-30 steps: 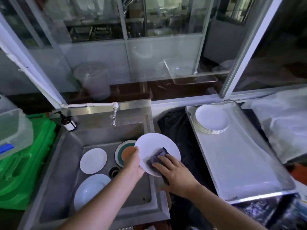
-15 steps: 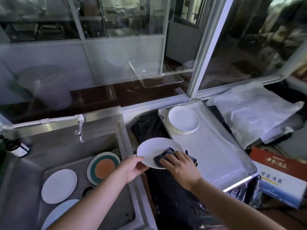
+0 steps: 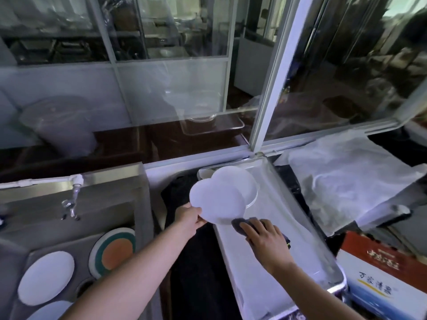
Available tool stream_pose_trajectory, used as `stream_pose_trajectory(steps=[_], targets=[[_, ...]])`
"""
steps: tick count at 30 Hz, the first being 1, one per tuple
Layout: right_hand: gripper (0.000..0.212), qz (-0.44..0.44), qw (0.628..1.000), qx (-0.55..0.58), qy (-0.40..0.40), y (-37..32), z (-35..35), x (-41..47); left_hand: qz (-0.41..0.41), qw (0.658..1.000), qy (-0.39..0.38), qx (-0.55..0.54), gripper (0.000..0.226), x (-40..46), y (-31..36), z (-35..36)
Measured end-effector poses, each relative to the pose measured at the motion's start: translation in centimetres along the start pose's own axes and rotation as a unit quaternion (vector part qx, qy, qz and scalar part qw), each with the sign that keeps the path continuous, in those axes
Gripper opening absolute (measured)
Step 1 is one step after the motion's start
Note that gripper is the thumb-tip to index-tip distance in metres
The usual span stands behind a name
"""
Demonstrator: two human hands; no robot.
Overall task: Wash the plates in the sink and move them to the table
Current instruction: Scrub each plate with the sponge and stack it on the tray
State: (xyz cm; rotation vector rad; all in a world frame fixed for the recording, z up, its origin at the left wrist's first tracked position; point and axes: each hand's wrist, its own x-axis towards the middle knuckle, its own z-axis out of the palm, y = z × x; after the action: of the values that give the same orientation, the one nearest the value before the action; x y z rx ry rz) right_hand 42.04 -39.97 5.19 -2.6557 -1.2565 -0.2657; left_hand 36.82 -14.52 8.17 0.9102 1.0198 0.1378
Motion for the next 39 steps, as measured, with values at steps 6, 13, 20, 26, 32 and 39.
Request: stream_pose_trajectory(steps=[6,13,20,26,32,39], targets=[[0.052,0.012,0.999,0.048,0.018,5.9,1.7,0.6,-0.008,0.997,0.067,-0.031,0.040,4.3,-0.9,6.2],[0.052,0.007,0.994,0.097,0.043,8.4,4.0,0.7,0.030,0.989,0.135,0.051,0.039,7.5,-2.1,8.7],[0.049,0.025,0.993,0.111,0.013,9.7,6.4,0.1,-0.055,0.997,0.060,0.008,0.028,7.3,-2.6,9.9],[0.042,0.056,0.991,0.123,0.006,10.3,7.0,-0.9,-0.065,0.993,0.045,-0.088,0.021,8.1,-2.0,13.1],[0.039,0.066,0.990,0.123,0.003,10.5,7.3,-1.7,-0.055,0.997,0.048,-0.014,0.017,8.9,-2.6,13.3],[0.047,0.066,0.989,0.135,-0.019,8.6,7.0,-1.0,-0.071,0.991,0.046,0.108,0.021,7.2,-3.6,9.0]])
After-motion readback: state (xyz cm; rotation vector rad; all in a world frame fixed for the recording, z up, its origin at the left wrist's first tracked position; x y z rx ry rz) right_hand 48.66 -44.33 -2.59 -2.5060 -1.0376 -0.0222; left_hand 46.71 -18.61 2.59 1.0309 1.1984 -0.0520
